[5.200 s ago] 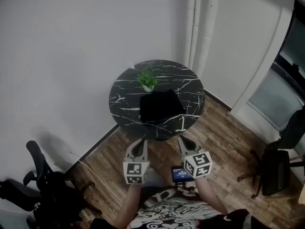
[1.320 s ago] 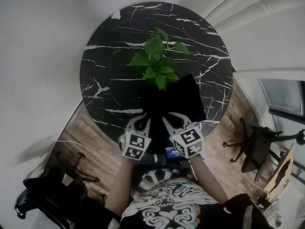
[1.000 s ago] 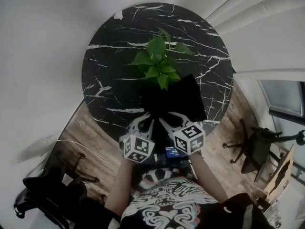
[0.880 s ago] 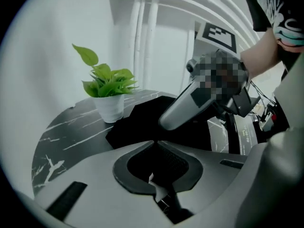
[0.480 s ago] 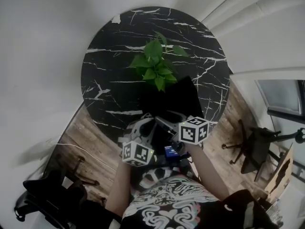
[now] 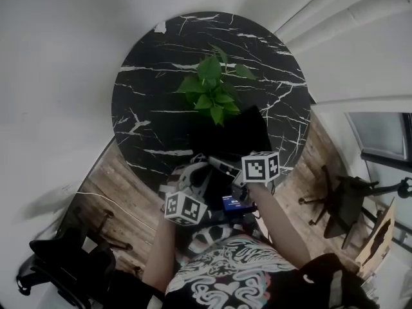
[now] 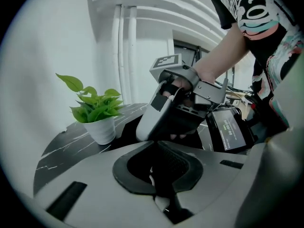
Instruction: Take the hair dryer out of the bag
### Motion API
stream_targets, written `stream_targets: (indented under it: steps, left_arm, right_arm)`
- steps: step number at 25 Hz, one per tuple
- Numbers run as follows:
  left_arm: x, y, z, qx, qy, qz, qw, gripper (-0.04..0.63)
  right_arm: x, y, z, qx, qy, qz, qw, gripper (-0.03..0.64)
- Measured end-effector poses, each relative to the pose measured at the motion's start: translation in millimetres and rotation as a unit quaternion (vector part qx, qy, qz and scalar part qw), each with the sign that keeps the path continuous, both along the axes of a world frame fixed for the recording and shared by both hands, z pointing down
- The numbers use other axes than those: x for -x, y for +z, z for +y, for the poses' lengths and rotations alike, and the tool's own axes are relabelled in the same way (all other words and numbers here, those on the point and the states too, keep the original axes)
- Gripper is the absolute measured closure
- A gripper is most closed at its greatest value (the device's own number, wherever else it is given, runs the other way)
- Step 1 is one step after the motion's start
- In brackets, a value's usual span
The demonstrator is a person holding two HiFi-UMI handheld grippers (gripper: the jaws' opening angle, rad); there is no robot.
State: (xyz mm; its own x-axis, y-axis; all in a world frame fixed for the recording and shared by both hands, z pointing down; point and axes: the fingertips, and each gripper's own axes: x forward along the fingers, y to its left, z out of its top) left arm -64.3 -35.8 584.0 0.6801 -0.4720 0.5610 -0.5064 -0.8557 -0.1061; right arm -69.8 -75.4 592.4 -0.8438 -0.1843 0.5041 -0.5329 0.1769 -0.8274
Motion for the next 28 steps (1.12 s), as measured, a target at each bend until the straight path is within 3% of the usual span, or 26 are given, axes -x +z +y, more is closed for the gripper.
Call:
stream_targets:
  steps: [2, 3, 7, 9, 12, 16, 21, 25, 28]
  left_arm:
    - [-1, 3, 2, 0.008, 0.001, 0.001, 1.0000, 0.566]
    - [0, 4, 2, 0.014, -0.001, 0.003, 0.9999, 0.566]
    - [9, 8, 2, 0.042, -0.011, 0.024, 0.9988, 0.559]
    - [14, 9, -1, 0.065, -0.015, 0.041, 0.9969, 0.514]
    - [20, 10, -1, 0.106, -0.019, 0.071, 0.9916, 0.479]
    - [34, 14, -5, 0.131, -0.037, 0.075, 0.9878, 0.462]
    - [38, 14, -14, 0.184, -0.065, 0.110, 0.9746, 0.465]
    - [47, 25, -21, 0.182, -0.077, 0.066, 0.9781, 0.488]
    - [33, 38, -17, 0.179, -0.036, 0.027, 0.9828, 0.489]
  right_arm:
    - [5, -2, 2, -0.002, -0.011, -0.007, 1.000, 0.575]
    - [6, -2, 2, -0.012, -0.017, -0.001, 1.000, 0.582]
    - [5, -6, 3, -0.057, -0.036, 0.041, 0.997, 0.590]
    - [2, -7, 2, -0.071, -0.039, 0.057, 0.995, 0.591]
    - [-5, -6, 1, -0.076, -0.034, 0.065, 0.994, 0.591]
    - [-6, -8, -1, -0.079, -0.023, 0.061, 0.995, 0.591]
    - [-15, -13, 2, -0.098, -0.044, 0.077, 0.991, 0.591]
    - [-22, -15, 7, -0.102, -0.054, 0.075, 0.990, 0.591]
    - [-26, -17, 7, -0.104, -0.052, 0.070, 0.991, 0.591]
